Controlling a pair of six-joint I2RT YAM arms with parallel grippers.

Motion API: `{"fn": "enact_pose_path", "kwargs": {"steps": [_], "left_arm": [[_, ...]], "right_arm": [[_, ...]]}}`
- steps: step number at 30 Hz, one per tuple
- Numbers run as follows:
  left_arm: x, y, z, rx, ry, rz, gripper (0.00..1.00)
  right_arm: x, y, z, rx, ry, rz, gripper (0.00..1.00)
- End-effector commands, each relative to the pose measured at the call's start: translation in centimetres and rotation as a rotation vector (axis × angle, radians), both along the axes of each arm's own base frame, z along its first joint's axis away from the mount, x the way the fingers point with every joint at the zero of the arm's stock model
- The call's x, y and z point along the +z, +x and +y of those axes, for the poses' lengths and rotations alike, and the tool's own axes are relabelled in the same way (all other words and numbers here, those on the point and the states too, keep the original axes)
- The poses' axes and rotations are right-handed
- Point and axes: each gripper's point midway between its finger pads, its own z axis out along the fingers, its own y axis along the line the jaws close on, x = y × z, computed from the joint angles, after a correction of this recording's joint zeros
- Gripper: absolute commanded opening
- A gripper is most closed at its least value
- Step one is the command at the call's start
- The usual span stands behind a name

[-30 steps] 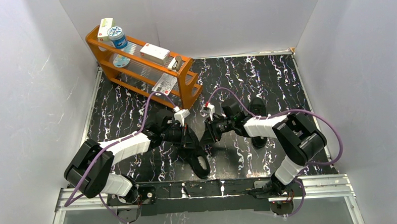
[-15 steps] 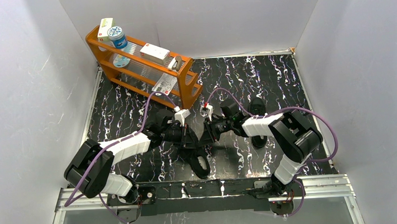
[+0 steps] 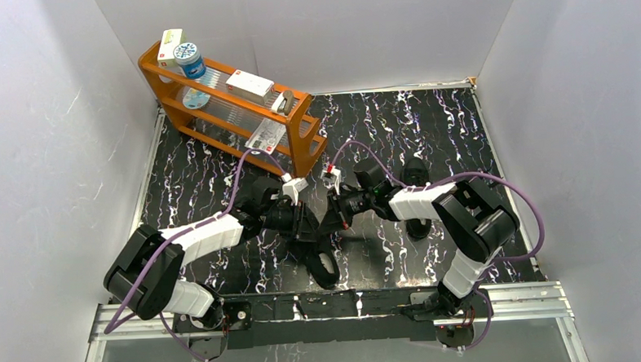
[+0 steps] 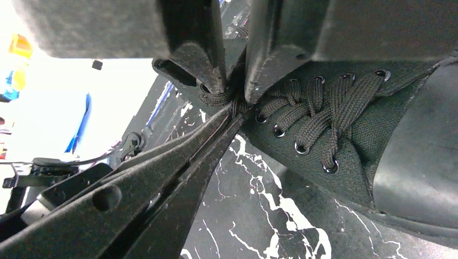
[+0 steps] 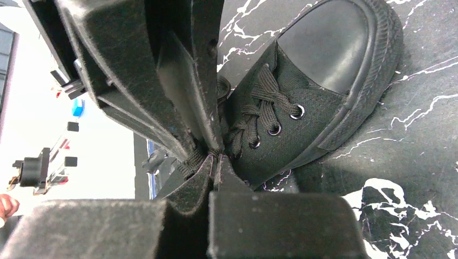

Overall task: Tie the shoes
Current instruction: Tie the shoelace on the shoe.

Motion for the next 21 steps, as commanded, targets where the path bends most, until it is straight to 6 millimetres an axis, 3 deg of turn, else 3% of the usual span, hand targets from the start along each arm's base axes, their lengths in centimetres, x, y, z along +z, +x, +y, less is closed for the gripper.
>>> {"fn": "enact_pose_path", "kwargs": {"steps": [1,3,4,5,6,9,16,21], "left_arm": [[1.2,-0.4,0.6,0.017,0.031,0.004,0.26],[1.7,-0.5,1.0,0.055,0.036,0.013,0.35],[1.8,-0.7,1.4,0.077,0.051,0.025,0.44],[1.9,-0.7,1.9,0.111,0.067,0.032,0.60],[2.1,-0.8,2.3,0.133,0.073,0.038,0.63],[2.5,-0.9,3.8,0.224,0.105,0.078,0.66],[0.9,-2.6,6.2,0.478,0.172,0.323,0.67],[0.4,-2.7,5.8,0.548,0.072,0.368,0.66]], "right_arm": [[1.7,0.6,0.0,-0.007,0.052,-0.070,0.00],[1.5,0.3,-0.3,-0.009,0.047,-0.068,0.00],[1.5,0.3,-0.4,-0.012,0.048,-0.070,0.00],[1.6,0.2,-0.5,-0.015,0.048,-0.073,0.00],[1.6,0.2,-0.7,-0.018,0.046,-0.073,0.00],[1.6,0.0,-0.9,-0.014,0.043,-0.077,0.00],[1.7,-0.2,-1.1,-0.011,0.045,-0.078,0.00],[1.6,-0.3,-1.0,-0.004,0.049,-0.071,0.00]]}}
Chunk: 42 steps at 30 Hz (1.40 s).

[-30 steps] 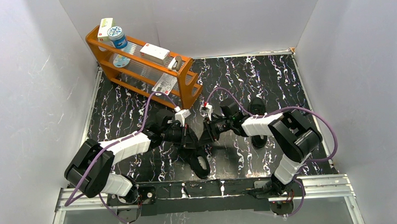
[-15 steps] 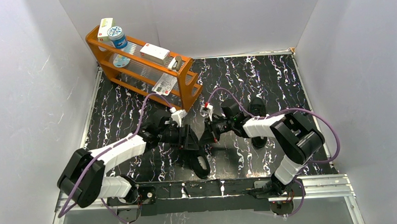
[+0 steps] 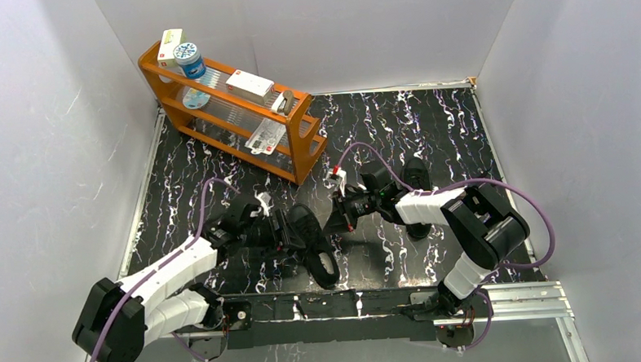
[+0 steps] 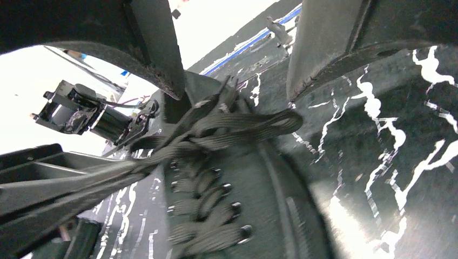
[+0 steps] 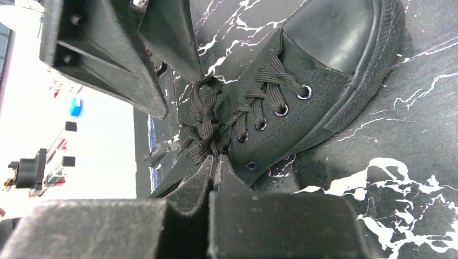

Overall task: Tie the shoes
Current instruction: Tie the shoelace on the shoe.

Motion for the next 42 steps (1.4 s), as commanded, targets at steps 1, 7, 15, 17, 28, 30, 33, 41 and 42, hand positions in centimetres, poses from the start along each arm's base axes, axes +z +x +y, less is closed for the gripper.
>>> {"fn": "enact_pose_path", "kwargs": {"steps": [1,7,15,17,28,30,33,41,42], "left_arm": [[-0.4,-0.4,0.1,0.126,-0.073,0.073,0.65],[-1.9,-0.5,0.2,0.145,-0.090,0.076,0.65],[-1.7,-0.7,0.7,0.143,-0.056,0.074,0.63],[-1.8,0.2,0.0,0.167,-0.126,0.032,0.63],[-0.4,0.7,0.5,0.211,-0.139,0.022,0.70],[-0.2,1.0,0.2,0.221,-0.172,0.030,0.69],[1.2,1.6,-0.7,0.194,-0.227,-0.012,0.65],[2.9,1.0,-2.7,0.038,-0.197,-0.002,0.54],[2.8,1.0,-2.5,0.043,-0.164,0.006,0.54]], "right_arm": [[1.2,0.3,0.2,0.015,0.046,-0.057,0.00],[1.3,0.2,0.2,0.021,0.048,-0.053,0.00],[1.1,0.4,0.2,0.010,0.038,-0.048,0.00],[1.2,0.5,0.3,0.010,0.038,-0.049,0.00],[0.0,0.8,-2.4,-0.061,-0.046,-0.060,0.00],[0.2,0.8,-2.4,-0.062,-0.034,-0.058,0.00],[0.6,0.7,-2.1,-0.043,-0.013,-0.044,0.00],[1.0,1.3,-1.6,-0.036,0.004,-0.045,0.00],[1.0,1.3,-1.5,-0.037,0.004,-0.043,0.00]]}}
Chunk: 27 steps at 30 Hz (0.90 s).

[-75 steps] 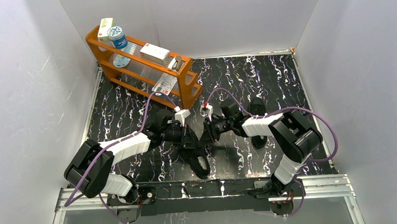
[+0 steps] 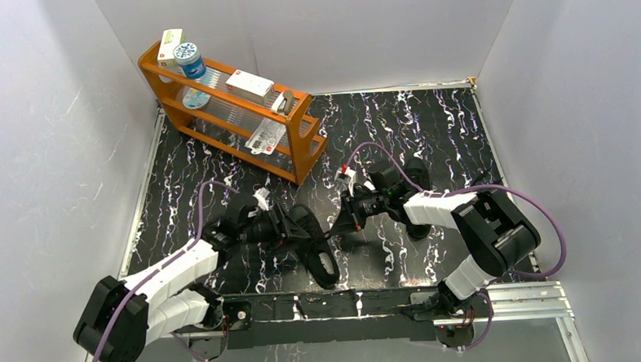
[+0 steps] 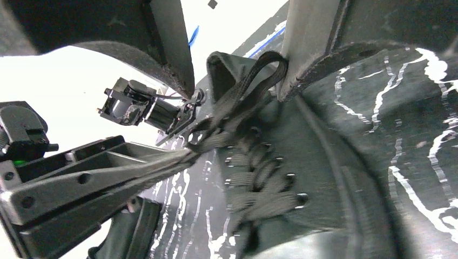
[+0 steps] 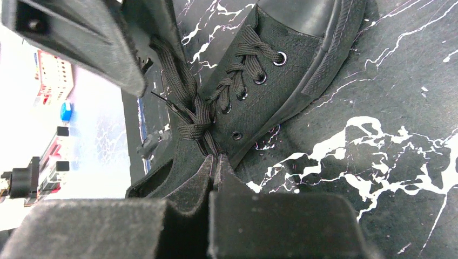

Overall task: Tie the shoes
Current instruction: Tie the shoelace on the shoe.

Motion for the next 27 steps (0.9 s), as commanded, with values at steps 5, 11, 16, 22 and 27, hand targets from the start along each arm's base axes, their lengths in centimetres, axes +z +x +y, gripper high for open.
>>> {"fn": "enact_pose_path", "kwargs": {"steps": [5,11,16,22,27], "left_arm": [[5.0,0.2,1.4,0.086,0.114,-0.021,0.59],[12.1,1.3,0.4,0.139,0.023,-0.024,0.66],[15.6,3.3,0.7,0.160,0.101,-0.093,0.80],[8.9,1.1,-0.4,-0.039,0.196,0.003,0.53],[7.3,-2.1,-2.0,-0.171,0.103,-0.057,0.49]], "right_arm": [[1.3,0.9,0.7,0.016,0.048,-0.045,0.00],[1.3,1.2,0.8,0.008,0.043,-0.044,0.00],[1.4,1.2,0.7,0.000,0.042,-0.050,0.00],[1.7,1.6,0.9,-0.004,0.039,-0.051,0.00],[2.2,1.8,1.0,0.004,0.042,-0.077,0.00]]}}
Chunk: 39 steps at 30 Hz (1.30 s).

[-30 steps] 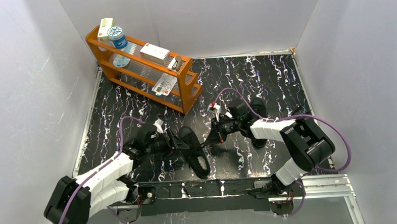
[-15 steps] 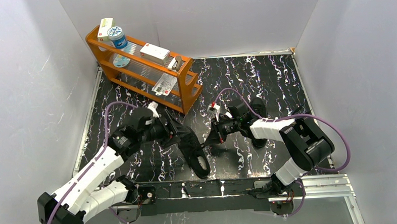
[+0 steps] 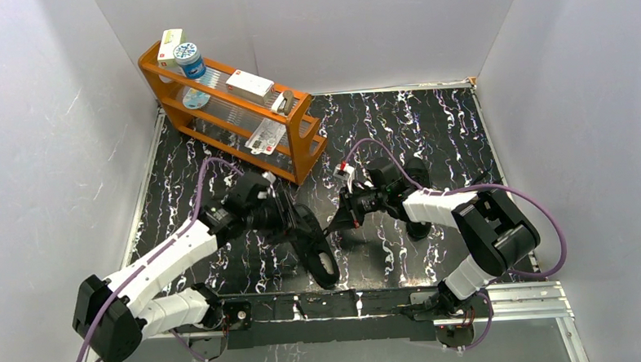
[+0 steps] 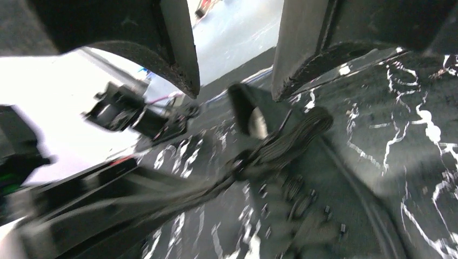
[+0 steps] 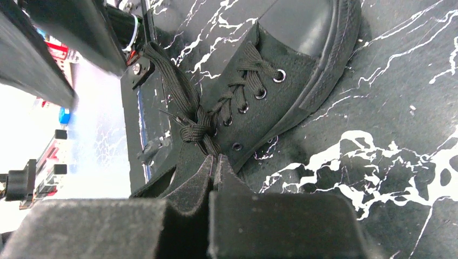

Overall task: Tie the shoes
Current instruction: Tie the shoelace on the shoe.

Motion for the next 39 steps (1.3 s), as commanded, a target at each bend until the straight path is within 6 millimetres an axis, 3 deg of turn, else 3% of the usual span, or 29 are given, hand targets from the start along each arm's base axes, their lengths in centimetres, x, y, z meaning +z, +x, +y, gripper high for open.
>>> {"fn": "enact_pose_path", "kwargs": {"steps": [1,7,13,16,24,27,34,36,39], "left_arm": [[-0.5,-3.6,-1.3,-0.164,-0.082,-0.022,0.52],[-3.8,-4.6,-2.1,-0.213,-0.020,0.016,0.59],[-6.4,-3.7,-2.0,-0.249,0.060,-0.003,0.54],[-7.1,-3.5,-2.0,-0.257,0.082,-0.005,0.48],[-8.3,-3.3,-0.7,-0.202,0.141,0.004,0.50],[-8.0,-3.1,-0.3,-0.169,0.156,0.015,0.61],[-5.1,-1.9,0.7,0.005,0.069,0.059,0.74],[-4.9,-0.9,1.6,0.093,0.028,0.093,0.74],[-5.0,0.5,1.4,0.166,-0.109,0.135,0.68]], "right_arm": [[1.6,1.2,0.6,0.005,0.035,-0.067,0.00],[1.5,0.8,0.4,-0.004,0.042,-0.059,0.00],[1.1,0.5,0.2,0.003,0.040,-0.046,0.00],[1.2,0.4,0.3,0.007,0.042,-0.046,0.00],[1.3,0.3,0.6,0.020,0.054,-0.038,0.00],[1.4,0.1,0.7,0.027,0.056,-0.031,0.00],[1.3,-1.1,0.3,0.026,0.052,-0.011,0.00],[1.1,-1.2,0.3,0.027,0.050,-0.009,0.00],[1.2,-1.3,0.3,0.029,0.053,-0.008,0.00]]}}
